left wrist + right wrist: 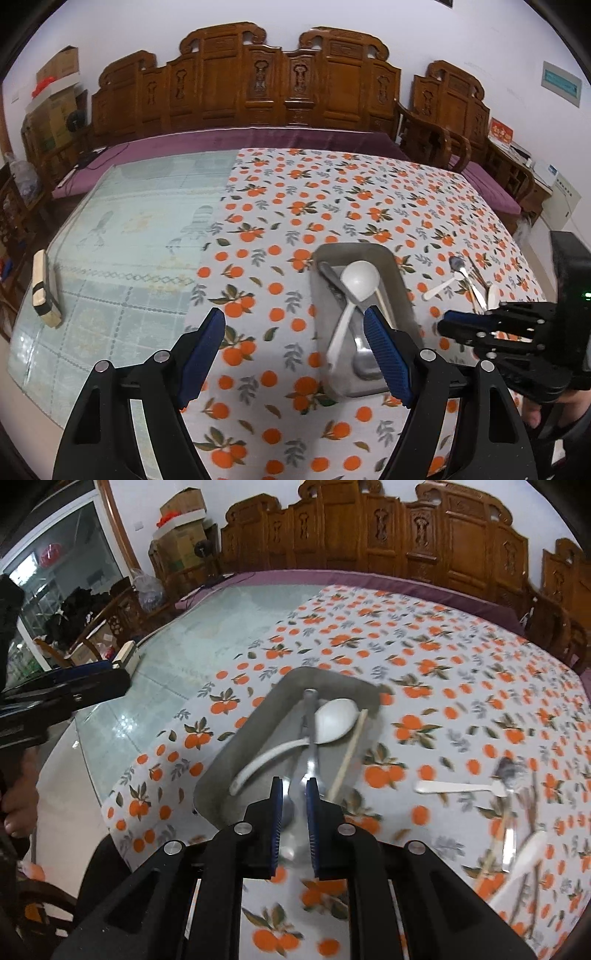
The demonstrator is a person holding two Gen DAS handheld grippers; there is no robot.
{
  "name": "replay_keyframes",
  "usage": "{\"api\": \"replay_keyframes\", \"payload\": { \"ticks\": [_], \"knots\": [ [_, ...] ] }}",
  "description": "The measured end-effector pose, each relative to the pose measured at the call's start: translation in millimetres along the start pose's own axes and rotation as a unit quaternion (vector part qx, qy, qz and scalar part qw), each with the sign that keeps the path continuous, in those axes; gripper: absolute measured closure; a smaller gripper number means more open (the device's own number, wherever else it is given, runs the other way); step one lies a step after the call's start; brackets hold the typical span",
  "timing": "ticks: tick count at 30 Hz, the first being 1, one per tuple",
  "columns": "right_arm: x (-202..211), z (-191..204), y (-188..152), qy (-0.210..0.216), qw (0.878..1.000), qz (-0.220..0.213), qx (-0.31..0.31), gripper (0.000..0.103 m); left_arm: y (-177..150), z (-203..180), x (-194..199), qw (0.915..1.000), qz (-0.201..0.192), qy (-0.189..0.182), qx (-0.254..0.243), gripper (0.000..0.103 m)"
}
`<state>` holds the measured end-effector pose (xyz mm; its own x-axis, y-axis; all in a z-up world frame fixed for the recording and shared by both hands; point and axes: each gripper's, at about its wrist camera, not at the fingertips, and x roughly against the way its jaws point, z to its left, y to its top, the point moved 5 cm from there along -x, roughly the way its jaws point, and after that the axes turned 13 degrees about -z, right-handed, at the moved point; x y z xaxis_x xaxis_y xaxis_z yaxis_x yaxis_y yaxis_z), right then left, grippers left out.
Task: Organize utensils
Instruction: 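Move the right tool to the utensil pile and grasp a steel fork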
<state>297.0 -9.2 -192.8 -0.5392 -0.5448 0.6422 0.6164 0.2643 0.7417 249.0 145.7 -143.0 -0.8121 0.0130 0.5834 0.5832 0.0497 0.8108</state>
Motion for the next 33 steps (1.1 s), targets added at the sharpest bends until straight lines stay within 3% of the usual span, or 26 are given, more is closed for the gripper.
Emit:
{"api": "replay_keyframes", "payload": {
  "ticks": [7,12,14,15,33],
  "knots": [
    [44,-39,-15,-0.029,1.000,-0.008,-0.006,0.088,3,-36,-6,0.9997,0.000,-0.019,-0.012,0.029],
    [68,-70,-27,-0.053,0.998,-0.014,-0.023,0.087,3,-60,-10,0.9992,0.003,-0.031,-0.023,0.020],
    [78,-85,-32,-0.065,0.997,-0.020,-0.030,0.072,1,-69,-12,0.9990,0.006,-0.035,-0.026,0.018],
    [83,-91,-34,-0.071,0.997,-0.022,-0.033,0.070,-1,-74,-13,0.9989,0.008,-0.039,-0.027,0.018],
    [113,-176,-88,-0.141,0.986,-0.009,-0.091,0.070,-27,-169,-51,0.9926,0.040,-0.101,-0.054,0.017]
  ]
}}
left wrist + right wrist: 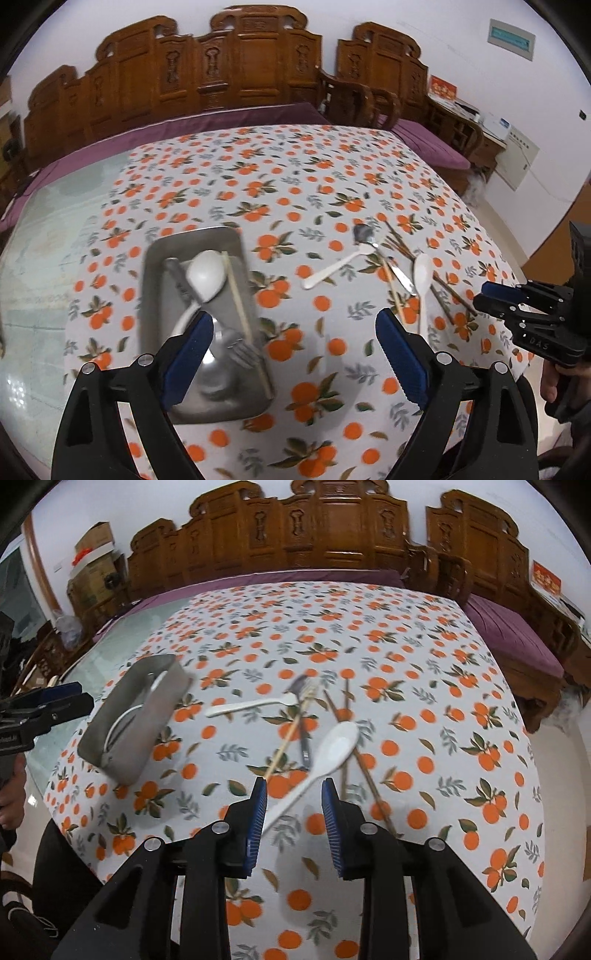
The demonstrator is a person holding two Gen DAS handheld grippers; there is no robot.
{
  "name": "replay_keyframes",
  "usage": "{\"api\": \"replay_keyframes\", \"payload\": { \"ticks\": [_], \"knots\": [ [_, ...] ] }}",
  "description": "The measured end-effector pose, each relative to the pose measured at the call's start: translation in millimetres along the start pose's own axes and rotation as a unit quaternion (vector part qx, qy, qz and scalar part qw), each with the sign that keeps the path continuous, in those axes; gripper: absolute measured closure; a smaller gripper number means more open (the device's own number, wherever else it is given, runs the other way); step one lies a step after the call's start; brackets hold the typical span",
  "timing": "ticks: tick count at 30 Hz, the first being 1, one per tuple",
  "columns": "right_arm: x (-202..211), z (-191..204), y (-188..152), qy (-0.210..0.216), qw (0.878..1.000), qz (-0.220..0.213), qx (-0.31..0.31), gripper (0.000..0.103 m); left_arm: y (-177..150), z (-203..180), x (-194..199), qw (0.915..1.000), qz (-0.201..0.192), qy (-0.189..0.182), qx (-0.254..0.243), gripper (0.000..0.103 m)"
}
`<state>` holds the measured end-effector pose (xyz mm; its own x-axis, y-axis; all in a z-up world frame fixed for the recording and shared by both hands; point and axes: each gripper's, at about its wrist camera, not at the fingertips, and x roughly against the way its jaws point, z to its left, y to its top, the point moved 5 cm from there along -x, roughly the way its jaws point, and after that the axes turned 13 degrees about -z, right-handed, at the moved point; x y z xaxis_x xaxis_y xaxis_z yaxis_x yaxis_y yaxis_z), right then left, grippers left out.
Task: Organize utensils
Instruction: 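Move the right tool to the utensil pile and grasp a steel fork, then grasp a steel fork with the left tool while the right tool lifts its fork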
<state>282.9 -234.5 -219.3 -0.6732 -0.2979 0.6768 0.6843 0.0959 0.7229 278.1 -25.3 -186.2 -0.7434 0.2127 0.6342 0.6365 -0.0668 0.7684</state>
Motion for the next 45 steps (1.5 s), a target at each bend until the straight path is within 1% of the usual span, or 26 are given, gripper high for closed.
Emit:
{"api": "replay_keyframes", "payload": {
  "ticks": [6,10,19,20,24,28,31,33,34,37,39,41,42,44,45],
  "knots": [
    [-10,-12,3,0.007,1.000,0.002,0.000,0.070,-8,-26,-31,0.9997,0.018,-0.015,-0.005,0.017],
    [-26,-11,9,0.022,1.000,0.005,0.007,0.070,-10,-33,-52,0.9993,0.033,-0.014,-0.014,0.017],
    [-100,1,26,0.056,0.997,0.044,0.033,0.071,-3,-30,-82,0.9985,0.048,-0.008,-0.024,0.017],
    [-109,1,28,0.055,0.997,0.048,0.036,0.076,-2,-29,-84,0.9985,0.049,-0.007,-0.024,0.017],
    [-135,0,35,0.056,0.996,0.066,0.038,0.084,2,-24,-87,0.9985,0.049,-0.005,-0.023,0.018],
    [-152,0,31,0.062,0.992,0.101,0.047,0.092,3,-19,-92,0.9984,0.052,-0.002,-0.018,0.018],
    [-153,-1,30,0.066,0.992,0.104,0.039,0.097,4,-18,-95,0.9984,0.053,-0.004,-0.018,0.018],
    [-151,-1,29,0.068,0.991,0.104,0.039,0.098,3,-19,-98,0.9982,0.057,-0.004,-0.021,0.018],
    [-149,0,29,0.071,0.991,0.102,0.040,0.101,4,-20,-100,0.9980,0.059,-0.005,-0.023,0.018],
    [-139,0,36,0.072,0.993,0.083,0.038,0.101,4,-24,-106,0.9977,0.062,-0.008,-0.027,0.019],
    [-131,-3,41,0.067,0.995,0.069,0.038,0.101,5,-28,-112,0.9973,0.066,-0.009,-0.031,0.022],
    [-125,-6,46,0.067,0.995,0.061,0.034,0.101,7,-32,-121,0.9965,0.073,-0.013,-0.039,0.029],
    [-121,-8,48,0.068,0.996,0.056,0.033,0.101,7,-35,-125,0.9961,0.075,-0.016,-0.043,0.030],
    [-112,-15,51,0.060,0.996,0.048,0.035,0.101,9,-40,-134,0.9946,0.083,-0.020,-0.059,0.034],
    [-109,-18,51,0.056,0.997,0.046,0.036,0.101,10,-44,-141,0.9934,0.088,-0.023,-0.070,0.035]
  ]
}}
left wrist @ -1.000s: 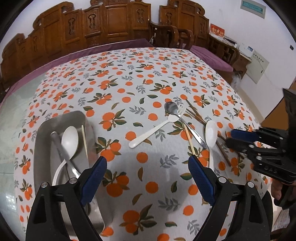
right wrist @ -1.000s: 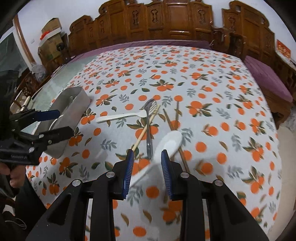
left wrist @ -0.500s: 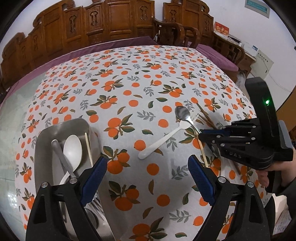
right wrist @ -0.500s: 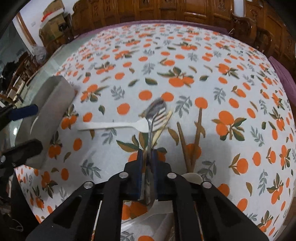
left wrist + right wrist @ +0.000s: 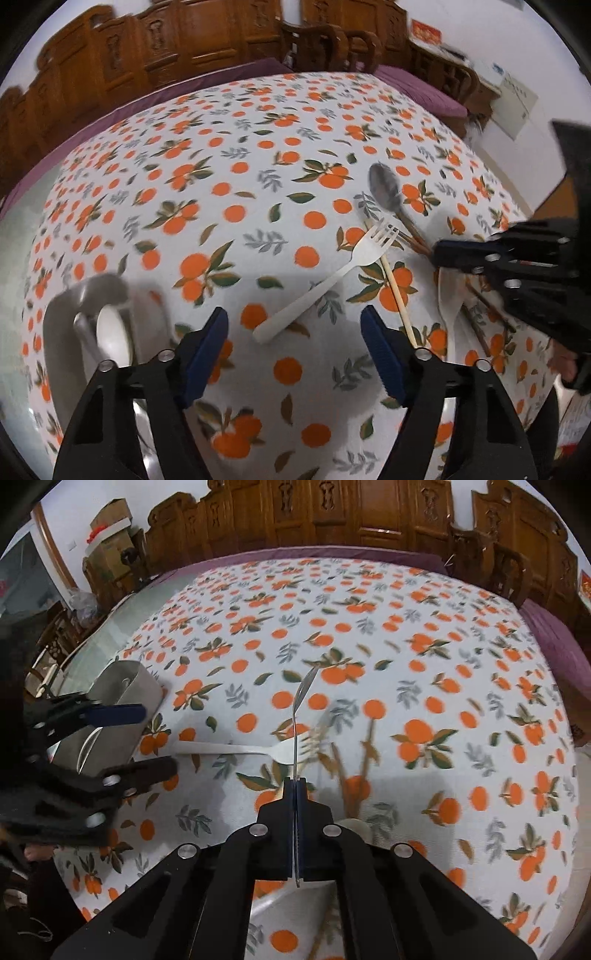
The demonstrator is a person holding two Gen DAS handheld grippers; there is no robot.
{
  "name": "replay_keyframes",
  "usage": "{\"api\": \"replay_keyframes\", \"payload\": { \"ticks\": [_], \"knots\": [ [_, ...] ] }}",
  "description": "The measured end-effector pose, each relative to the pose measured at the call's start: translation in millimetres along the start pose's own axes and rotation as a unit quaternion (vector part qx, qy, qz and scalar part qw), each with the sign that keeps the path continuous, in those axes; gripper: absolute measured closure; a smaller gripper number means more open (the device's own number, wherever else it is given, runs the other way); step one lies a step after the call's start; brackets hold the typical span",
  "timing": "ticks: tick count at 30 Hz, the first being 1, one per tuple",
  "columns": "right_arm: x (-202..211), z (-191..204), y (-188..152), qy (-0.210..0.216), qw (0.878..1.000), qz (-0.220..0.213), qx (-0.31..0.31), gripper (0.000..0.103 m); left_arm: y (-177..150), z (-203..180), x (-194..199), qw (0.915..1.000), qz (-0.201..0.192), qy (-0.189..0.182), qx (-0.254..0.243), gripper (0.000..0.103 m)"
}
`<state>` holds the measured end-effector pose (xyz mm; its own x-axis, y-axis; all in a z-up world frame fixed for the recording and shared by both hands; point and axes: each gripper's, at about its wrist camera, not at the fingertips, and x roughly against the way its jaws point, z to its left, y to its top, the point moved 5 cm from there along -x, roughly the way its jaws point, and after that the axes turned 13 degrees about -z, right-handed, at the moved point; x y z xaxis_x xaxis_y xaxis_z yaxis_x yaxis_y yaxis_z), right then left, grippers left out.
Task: Organize utensils
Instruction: 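Grasp a steel fork with the left tool while the right tool lifts its fork, then carry the steel fork into the grey tray and open the left tool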
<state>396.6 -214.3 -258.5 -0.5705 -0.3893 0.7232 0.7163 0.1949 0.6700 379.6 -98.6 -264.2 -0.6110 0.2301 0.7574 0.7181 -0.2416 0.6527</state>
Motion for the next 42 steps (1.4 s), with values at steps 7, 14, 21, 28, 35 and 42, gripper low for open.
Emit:
{"api": "replay_keyframes", "payload": {
  "ticks": [7,14,21,28,35,42],
  "knots": [
    [16,-16,-10,-0.007,1.000,-0.005,-0.003,0.101,7,-10,-36,0.9979,0.035,-0.007,-0.054,0.043],
    [19,-22,-18,-0.008,1.000,-0.004,-0.013,0.101,4,-14,-56,0.9955,0.061,-0.019,-0.069,0.062],
    [20,-17,-21,-0.005,1.000,-0.002,-0.014,0.101,0,-16,-52,0.9957,0.063,-0.038,-0.057,0.095],
    [27,0,-20,-0.003,1.000,-0.006,-0.008,0.101,-3,-9,-37,0.9978,0.053,-0.035,-0.021,0.096],
    [41,20,-12,-0.004,1.000,-0.018,0.003,0.101,7,-3,5,0.9996,0.014,-0.022,-0.007,0.096],
    [60,42,-1,-0.002,0.999,-0.038,0.017,0.101,18,8,51,0.9995,-0.030,0.000,0.008,0.096]
  ]
}}
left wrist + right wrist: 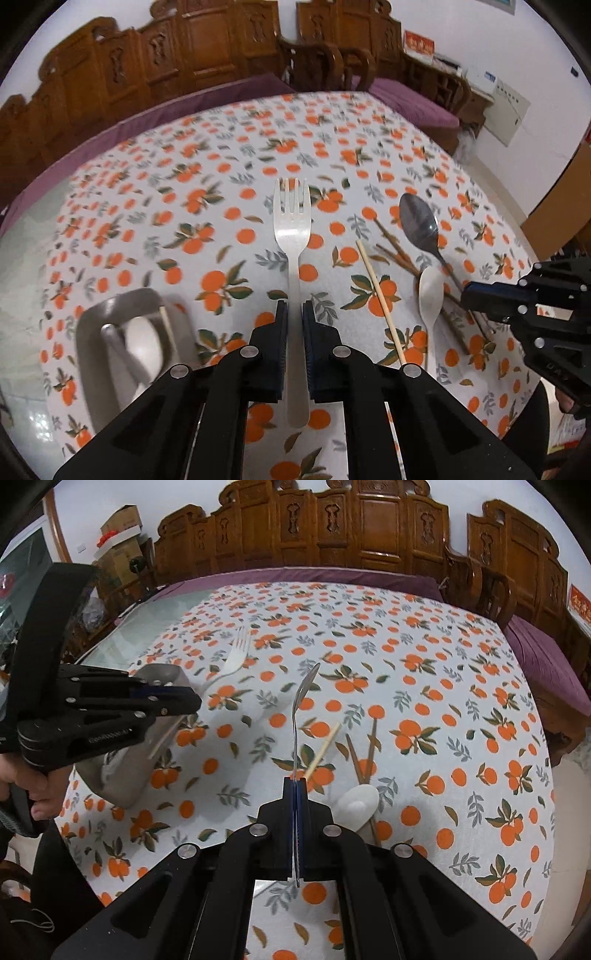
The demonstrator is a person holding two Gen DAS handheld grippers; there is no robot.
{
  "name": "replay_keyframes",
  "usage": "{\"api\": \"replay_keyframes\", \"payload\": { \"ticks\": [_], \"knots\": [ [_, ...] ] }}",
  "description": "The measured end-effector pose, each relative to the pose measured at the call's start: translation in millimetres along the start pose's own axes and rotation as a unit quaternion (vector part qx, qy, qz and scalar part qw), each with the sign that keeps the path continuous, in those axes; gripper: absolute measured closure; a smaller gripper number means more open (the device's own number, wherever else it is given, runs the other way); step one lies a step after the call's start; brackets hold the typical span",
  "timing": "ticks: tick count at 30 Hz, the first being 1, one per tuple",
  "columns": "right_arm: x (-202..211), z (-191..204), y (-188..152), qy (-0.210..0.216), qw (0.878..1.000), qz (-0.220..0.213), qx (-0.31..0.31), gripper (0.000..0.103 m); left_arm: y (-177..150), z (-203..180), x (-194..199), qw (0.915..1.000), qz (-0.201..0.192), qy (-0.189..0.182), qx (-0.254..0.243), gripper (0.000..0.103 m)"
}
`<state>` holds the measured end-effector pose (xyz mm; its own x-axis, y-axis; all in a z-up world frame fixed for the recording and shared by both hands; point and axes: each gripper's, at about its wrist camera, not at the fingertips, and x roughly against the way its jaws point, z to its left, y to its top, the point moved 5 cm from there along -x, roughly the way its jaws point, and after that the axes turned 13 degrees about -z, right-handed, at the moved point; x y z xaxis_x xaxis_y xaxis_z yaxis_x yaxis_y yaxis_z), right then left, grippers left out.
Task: Organize utensils
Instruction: 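Carry the steel fork into the grey tray and open the left tool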
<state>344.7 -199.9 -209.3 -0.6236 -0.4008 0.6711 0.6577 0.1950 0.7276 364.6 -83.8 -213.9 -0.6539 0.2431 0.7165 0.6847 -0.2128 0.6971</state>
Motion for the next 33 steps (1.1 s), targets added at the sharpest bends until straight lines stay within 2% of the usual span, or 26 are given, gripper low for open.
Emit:
{"api": "replay_keyframes", "payload": {
  "ticks": [8,19,26,33],
  "knots": [
    [18,20,11,-0.001,1.000,-0.017,0.012,0.101,6,11,37,0.9996,-0.027,0.007,0.008,0.096],
    [23,51,20,0.011,0.999,-0.032,0.021,0.101,-6,35,71,0.9986,-0.043,0.018,0.026,0.096],
    [22,72,25,0.024,0.999,-0.037,0.026,0.101,-19,59,83,0.9977,-0.042,0.037,0.038,0.096],
    [17,89,28,0.037,0.998,-0.035,0.033,0.101,-41,88,81,0.9964,-0.023,0.060,0.055,0.096]
  ]
}}
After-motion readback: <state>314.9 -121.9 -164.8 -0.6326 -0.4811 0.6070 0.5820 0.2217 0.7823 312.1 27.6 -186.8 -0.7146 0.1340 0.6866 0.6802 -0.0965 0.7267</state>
